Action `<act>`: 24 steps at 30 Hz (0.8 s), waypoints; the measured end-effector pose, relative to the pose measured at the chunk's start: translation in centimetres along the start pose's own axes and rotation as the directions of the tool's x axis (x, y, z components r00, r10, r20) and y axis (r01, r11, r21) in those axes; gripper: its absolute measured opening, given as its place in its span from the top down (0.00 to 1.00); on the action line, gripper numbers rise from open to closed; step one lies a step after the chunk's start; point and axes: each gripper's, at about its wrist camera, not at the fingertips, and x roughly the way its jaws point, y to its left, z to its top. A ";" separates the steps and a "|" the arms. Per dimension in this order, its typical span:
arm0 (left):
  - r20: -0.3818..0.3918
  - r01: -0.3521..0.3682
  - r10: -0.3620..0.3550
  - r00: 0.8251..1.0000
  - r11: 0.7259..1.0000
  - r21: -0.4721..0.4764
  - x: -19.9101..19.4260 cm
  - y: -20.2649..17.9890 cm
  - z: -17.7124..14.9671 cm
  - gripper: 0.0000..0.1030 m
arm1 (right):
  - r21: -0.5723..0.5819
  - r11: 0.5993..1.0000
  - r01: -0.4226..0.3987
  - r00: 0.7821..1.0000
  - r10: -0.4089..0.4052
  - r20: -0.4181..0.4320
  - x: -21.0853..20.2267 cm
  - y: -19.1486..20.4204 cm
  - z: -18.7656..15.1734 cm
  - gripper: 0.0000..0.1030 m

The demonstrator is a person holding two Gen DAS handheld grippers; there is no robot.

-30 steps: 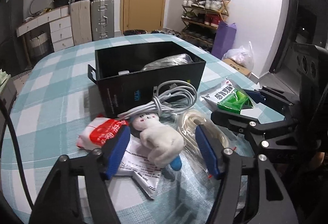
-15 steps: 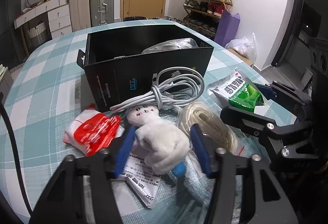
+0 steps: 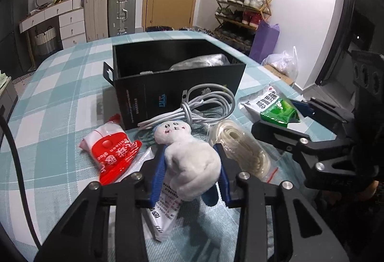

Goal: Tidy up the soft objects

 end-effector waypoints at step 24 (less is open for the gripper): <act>0.178 -0.034 0.037 0.983 0.999 -0.020 -4.7 1.6 3.6 0.64 | -0.001 0.999 -0.053 0.996 0.053 0.076 -2.5 0.5 4.2 0.35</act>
